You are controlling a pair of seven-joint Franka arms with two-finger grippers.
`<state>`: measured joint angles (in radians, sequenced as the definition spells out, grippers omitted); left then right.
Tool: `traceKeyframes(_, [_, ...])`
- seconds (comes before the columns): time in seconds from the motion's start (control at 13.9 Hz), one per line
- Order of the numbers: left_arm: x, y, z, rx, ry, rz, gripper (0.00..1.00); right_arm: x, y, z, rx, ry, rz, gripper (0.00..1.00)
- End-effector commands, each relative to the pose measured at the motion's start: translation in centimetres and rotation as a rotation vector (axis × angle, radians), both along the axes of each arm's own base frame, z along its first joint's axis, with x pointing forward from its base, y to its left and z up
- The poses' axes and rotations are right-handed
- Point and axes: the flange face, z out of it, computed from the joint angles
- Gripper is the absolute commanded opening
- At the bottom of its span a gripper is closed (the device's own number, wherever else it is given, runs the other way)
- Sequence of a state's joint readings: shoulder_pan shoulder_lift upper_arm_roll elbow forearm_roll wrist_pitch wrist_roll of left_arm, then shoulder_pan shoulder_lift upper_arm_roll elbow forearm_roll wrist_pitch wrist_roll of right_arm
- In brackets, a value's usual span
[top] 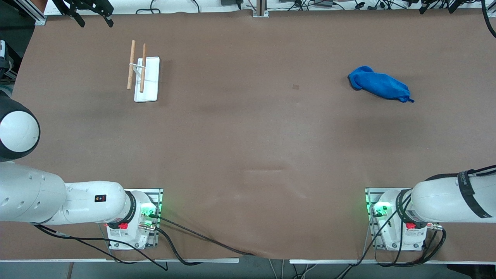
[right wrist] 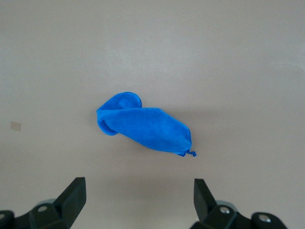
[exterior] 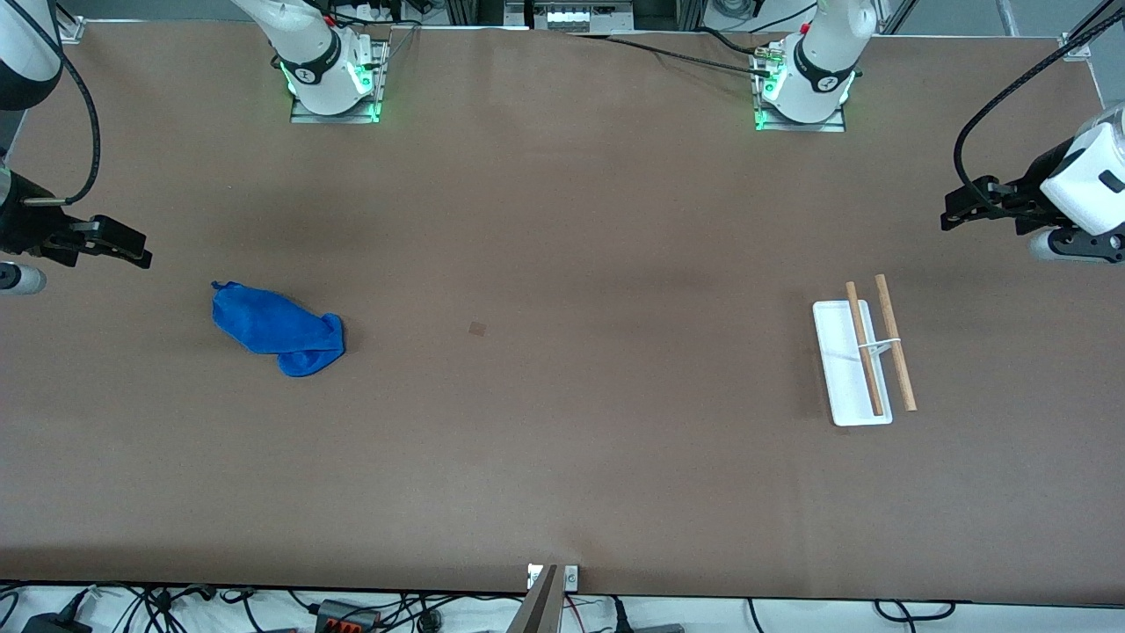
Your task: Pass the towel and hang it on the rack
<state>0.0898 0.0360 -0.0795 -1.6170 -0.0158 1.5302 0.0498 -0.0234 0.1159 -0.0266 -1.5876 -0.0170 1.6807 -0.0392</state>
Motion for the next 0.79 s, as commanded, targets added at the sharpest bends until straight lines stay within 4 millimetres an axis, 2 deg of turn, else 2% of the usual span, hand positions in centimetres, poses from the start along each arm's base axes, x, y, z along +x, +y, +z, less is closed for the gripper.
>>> traceKeyframes(0.0, [-0.2,0.0,0.3,-0.014,-0.005,0.008,1.00,0.0,0.2,-0.4,-0.005,-0.023,-0.012,1.00])
traceKeyframes(0.43, [-0.1,0.0,0.0,-0.014,0.003,0.010,1.00,0.0,0.3,-0.6,-0.006,-0.022,0.008,1.00])
traceKeyframes(0.58, [-0.1,0.0,0.0,-0.014,0.003,0.010,1.00,0.7,0.2,-2.8,-0.005,0.016,0.008,1.00])
traceKeyframes(0.72, [-0.1,0.0,0.0,-0.014,0.003,0.010,1.00,2.0,0.0,-6.9,-0.007,0.077,0.008,1.00])
